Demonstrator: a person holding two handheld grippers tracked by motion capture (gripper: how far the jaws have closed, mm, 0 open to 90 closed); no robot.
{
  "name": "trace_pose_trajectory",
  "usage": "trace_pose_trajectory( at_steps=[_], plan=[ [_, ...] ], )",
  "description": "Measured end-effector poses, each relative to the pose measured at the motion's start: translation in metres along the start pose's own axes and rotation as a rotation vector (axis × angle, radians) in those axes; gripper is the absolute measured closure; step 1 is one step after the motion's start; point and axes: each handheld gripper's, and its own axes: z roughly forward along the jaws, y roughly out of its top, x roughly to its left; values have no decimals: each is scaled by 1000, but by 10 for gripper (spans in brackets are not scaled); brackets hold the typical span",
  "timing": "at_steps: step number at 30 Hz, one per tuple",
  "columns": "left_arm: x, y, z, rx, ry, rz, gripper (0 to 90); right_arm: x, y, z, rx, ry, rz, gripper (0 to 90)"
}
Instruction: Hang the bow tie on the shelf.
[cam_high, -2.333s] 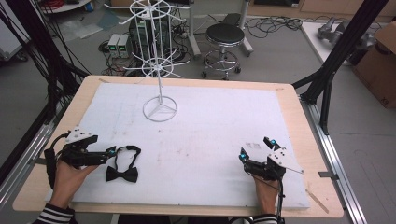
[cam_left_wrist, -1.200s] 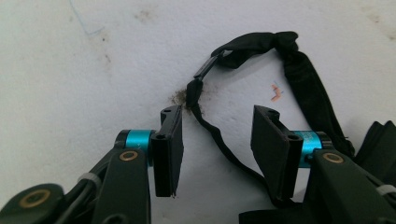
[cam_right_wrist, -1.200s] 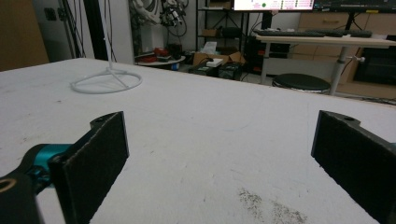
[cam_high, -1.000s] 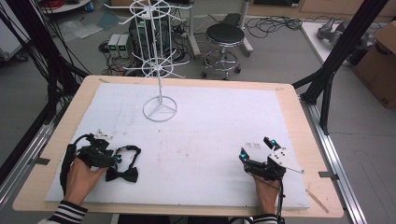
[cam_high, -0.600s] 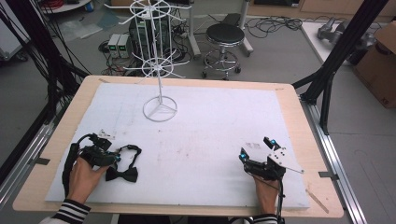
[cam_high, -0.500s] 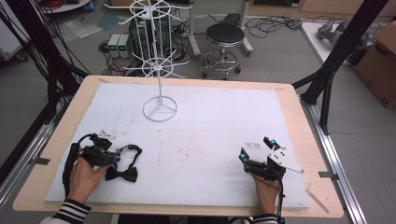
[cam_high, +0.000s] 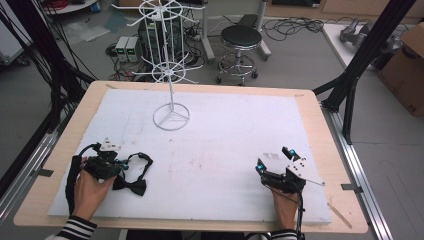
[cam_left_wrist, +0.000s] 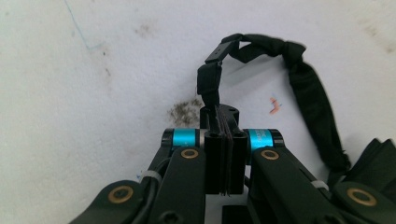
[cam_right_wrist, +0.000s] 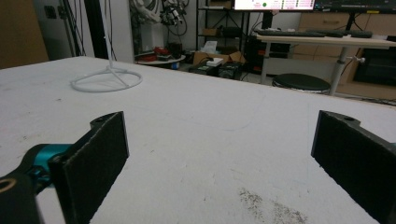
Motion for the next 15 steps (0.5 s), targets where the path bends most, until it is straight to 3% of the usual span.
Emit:
trace_pose_trajectory(
  at_steps=[4, 5, 6, 8, 15],
  plan=[
    [1, -2, -6, -78, -30, -10, 887, 0, 0, 0, 2, -1, -6, 29],
    [1, -2, -6, -78, -30, -10, 887, 1, 0, 0, 2, 0, -4, 29],
    [1, -2, -10, -129, -45, -14, 887, 0, 0, 0, 1, 0, -6, 29],
    [2, -3, -12, -175, -57, -30, 887, 0, 0, 0, 1, -1, -9, 29],
    [3, -3, -17, -240, -72, -41, 888, 1, 0, 0, 1, 0, -10, 29]
  ],
)
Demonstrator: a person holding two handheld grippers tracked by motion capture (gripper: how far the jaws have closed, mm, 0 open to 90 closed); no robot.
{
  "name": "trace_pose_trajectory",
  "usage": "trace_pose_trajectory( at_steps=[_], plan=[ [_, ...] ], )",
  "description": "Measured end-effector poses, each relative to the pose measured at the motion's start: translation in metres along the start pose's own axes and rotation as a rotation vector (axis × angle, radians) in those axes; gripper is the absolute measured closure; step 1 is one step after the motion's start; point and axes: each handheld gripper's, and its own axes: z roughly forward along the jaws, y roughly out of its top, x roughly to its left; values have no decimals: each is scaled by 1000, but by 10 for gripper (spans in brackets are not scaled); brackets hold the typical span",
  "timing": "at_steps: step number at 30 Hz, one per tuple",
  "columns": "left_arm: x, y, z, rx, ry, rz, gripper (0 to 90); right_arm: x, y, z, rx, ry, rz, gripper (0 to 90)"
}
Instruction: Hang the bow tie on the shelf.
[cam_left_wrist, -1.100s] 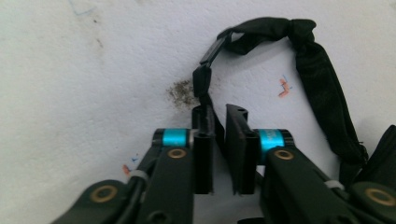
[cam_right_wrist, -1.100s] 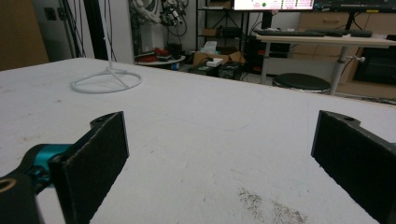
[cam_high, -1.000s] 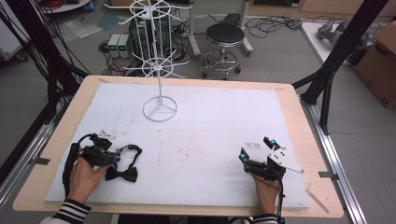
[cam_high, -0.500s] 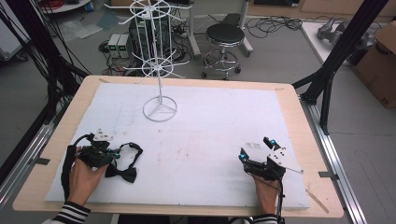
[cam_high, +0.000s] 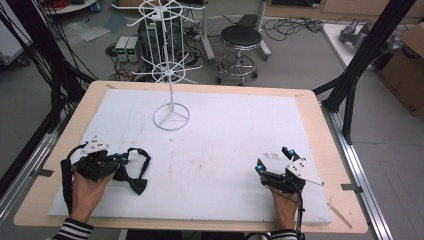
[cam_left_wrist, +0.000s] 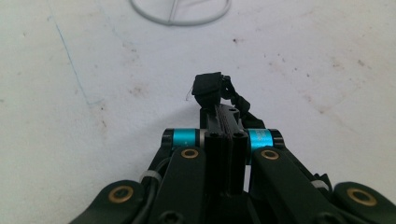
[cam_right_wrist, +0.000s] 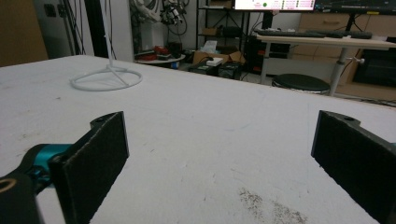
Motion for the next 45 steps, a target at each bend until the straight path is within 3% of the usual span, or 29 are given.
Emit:
trace_pose_trajectory(
  at_steps=[1, 4, 5, 15, 26, 35, 45],
  plan=[
    [0, 1, -2, -32, -5, 2, 888, 0, 0, 0, 0, 0, 0, 29],
    [0, 2, -4, -60, -12, 4, 889, 0, 0, 0, 0, 0, -1, 29],
    [-1, 5, -6, -98, -10, 18, 889, 0, 0, 0, 1, 1, 0, 29],
    [-8, 24, -13, -216, -15, 47, 891, 0, 0, 0, 2, -1, -2, 29],
    [-7, 47, -13, -273, -41, 33, 891, 0, 0, 0, 2, 0, -1, 29],
    [-14, 68, -13, -283, -45, 68, 891, 0, 0, 0, 3, 2, -2, 29],
    [-24, 96, -11, -331, -86, 94, 891, 0, 0, 0, 2, 2, 5, 29]
  ],
)
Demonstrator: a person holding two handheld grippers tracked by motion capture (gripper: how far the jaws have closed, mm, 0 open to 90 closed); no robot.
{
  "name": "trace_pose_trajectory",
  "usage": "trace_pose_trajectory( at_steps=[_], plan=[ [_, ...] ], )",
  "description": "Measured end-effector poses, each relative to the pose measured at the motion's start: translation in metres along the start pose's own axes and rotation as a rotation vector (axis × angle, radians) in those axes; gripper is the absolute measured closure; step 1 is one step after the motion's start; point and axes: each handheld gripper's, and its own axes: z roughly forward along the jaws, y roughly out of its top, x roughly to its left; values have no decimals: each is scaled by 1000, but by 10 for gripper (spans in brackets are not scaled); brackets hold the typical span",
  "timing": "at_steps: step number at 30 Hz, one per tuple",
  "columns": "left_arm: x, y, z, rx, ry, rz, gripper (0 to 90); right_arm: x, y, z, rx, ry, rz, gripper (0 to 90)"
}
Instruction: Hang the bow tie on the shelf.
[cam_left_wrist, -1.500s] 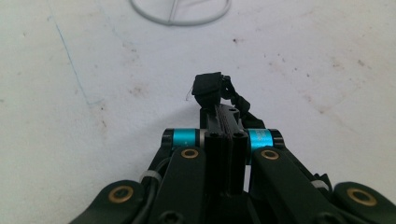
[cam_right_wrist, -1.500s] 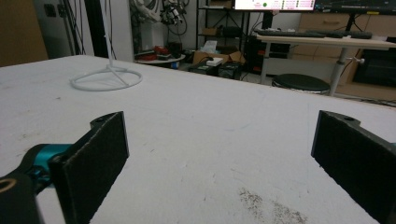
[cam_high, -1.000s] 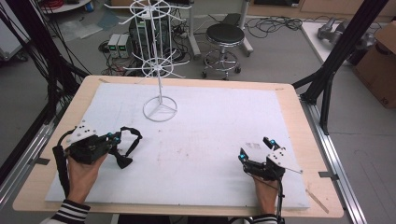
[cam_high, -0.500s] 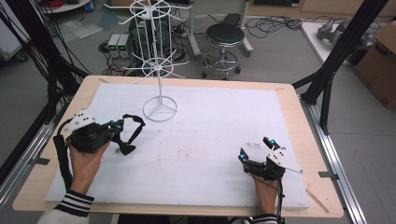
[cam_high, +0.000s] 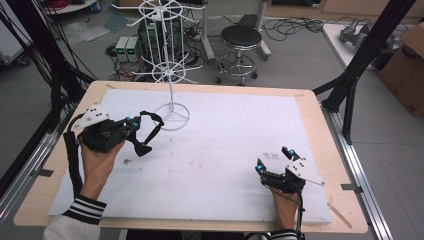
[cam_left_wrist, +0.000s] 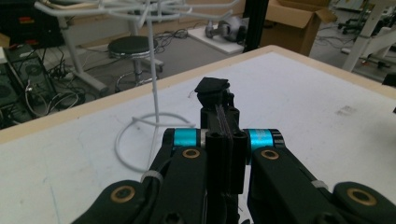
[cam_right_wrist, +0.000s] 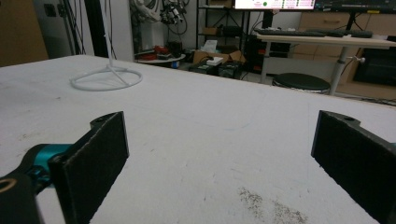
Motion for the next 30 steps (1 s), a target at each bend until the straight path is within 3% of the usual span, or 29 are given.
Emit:
trace_pose_trajectory(
  at_steps=[9, 24, 30],
  plan=[
    [-7, 17, 16, -48, -58, 26, 891, 0, 0, 0, 0, 0, 0, 29],
    [-16, 41, 40, -77, -76, 52, 891, 0, 0, 0, 1, 1, 8, 29],
    [-15, 47, 53, -78, -60, 53, 891, -1, 0, 0, -3, 0, 3, 29]
  ],
)
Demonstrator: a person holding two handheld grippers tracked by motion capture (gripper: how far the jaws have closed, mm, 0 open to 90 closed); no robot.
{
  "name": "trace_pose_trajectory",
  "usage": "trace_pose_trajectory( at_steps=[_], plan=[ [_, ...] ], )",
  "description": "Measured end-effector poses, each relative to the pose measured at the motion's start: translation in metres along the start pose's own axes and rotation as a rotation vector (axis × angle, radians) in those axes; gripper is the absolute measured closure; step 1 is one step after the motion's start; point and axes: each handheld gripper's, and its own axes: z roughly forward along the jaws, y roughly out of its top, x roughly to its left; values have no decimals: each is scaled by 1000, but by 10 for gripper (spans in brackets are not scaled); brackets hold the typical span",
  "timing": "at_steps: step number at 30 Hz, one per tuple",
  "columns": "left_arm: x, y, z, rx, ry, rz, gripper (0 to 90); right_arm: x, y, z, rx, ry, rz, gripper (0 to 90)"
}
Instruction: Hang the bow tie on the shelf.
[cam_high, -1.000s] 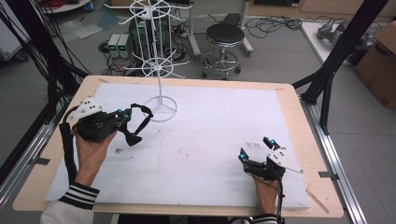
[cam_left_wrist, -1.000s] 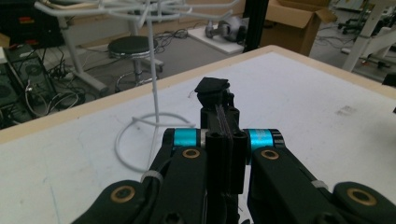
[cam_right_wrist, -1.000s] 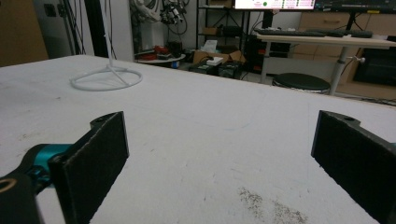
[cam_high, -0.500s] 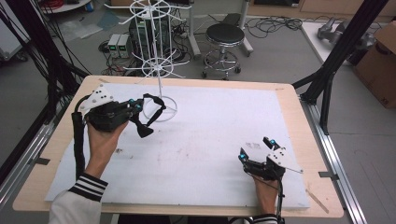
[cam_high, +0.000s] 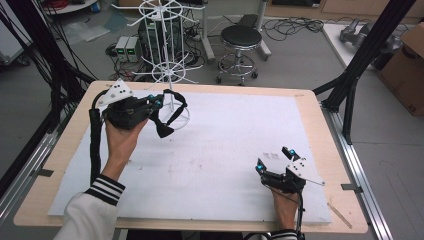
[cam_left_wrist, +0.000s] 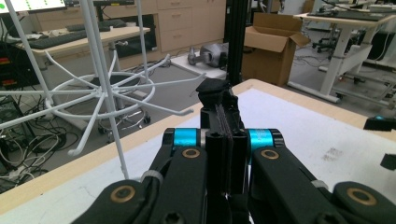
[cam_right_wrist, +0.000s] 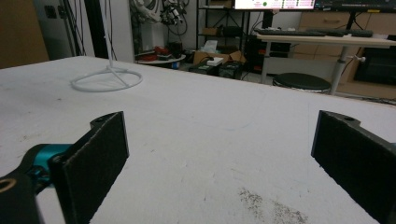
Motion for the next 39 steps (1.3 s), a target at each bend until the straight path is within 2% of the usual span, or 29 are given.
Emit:
trace_pose_trajectory(
  at_steps=[5, 8, 15, 19, 24, 27, 31, 37, 39],
  plan=[
    [3, -1, 8, 7, 26, 2, 891, 0, 0, 0, -1, 1, 8, 29],
    [7, -3, 17, 10, 57, -15, 891, 0, 0, 0, -1, 1, 9, 29],
    [15, -9, 28, 28, 94, -31, 891, 0, 0, 0, -2, 2, 13, 29],
    [16, -11, 32, 34, 114, -22, 891, 0, 0, -1, -3, 2, 13, 29],
    [19, -15, 37, 67, 143, -17, 891, 0, 0, -1, -3, 3, 13, 29],
    [19, -16, 39, 65, 148, -16, 891, 0, 0, -1, -5, 2, 10, 29],
    [20, -19, 43, 96, 161, -2, 891, 0, 0, -1, -6, 4, 12, 29],
    [23, -22, 45, 103, 170, -19, 888, -1, -1, -1, -13, 1, 7, 29],
    [24, -23, 46, 109, 160, -28, 880, -1, -1, -1, -13, 1, 8, 29]
  ],
)
